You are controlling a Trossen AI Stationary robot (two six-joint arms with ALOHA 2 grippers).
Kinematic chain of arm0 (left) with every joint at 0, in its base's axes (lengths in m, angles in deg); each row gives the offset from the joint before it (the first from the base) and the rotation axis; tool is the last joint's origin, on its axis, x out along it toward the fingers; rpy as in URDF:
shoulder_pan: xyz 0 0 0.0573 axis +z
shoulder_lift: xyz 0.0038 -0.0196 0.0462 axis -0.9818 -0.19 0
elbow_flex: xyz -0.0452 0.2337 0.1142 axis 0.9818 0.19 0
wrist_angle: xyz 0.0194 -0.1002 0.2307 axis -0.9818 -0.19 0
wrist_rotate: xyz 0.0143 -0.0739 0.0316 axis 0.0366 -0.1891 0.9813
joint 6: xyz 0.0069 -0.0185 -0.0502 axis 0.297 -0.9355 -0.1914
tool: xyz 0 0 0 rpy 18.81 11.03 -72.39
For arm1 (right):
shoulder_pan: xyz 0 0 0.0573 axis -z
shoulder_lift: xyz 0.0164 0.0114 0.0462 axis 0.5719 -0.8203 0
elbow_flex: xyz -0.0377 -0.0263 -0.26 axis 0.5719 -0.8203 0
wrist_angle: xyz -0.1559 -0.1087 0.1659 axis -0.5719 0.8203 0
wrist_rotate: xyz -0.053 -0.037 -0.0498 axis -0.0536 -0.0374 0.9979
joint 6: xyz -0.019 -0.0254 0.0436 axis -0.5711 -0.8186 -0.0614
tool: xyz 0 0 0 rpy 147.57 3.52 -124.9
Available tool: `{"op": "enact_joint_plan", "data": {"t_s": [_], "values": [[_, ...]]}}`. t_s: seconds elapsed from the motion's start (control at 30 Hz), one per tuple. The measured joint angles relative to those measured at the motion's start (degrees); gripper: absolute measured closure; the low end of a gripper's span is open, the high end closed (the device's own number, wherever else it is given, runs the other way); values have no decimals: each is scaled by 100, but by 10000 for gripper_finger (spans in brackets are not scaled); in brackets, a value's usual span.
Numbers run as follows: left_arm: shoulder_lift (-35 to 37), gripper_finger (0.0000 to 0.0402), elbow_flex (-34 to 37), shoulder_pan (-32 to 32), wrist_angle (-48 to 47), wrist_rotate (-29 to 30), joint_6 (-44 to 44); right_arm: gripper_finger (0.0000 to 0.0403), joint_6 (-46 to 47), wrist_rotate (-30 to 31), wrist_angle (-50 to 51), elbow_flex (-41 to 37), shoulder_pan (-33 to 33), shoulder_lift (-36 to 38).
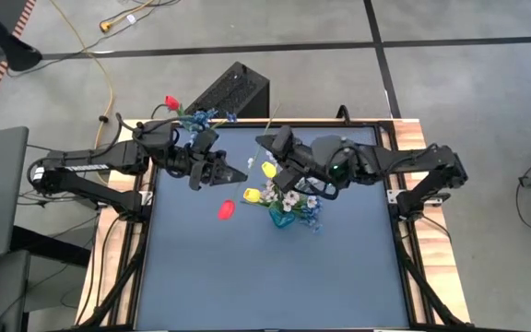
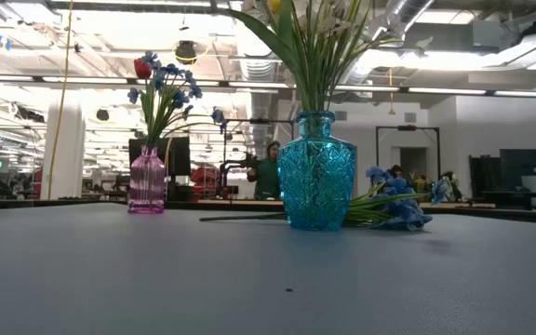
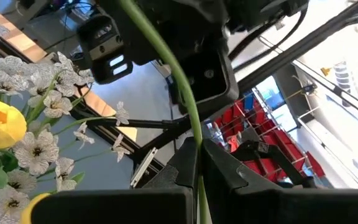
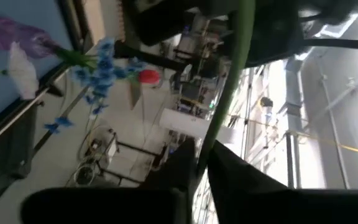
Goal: Sort flowers into vase by color
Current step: Put the left red flower into the violet vase
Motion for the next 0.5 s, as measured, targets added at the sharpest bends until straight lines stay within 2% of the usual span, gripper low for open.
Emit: {"op": "enact_joint_plan", "data": {"t_s": [0.13,0.33,0.5], "values": [[-2,393,7,2,-172,52,66,376,2,224,-31,0,-66,-77],[2,348,4,18,-612,333,379,376,51,343,-1,-7,-223,-17],[126,292,4,234,-388,366,863,376,970,618,268,-4,-314,270]]}}
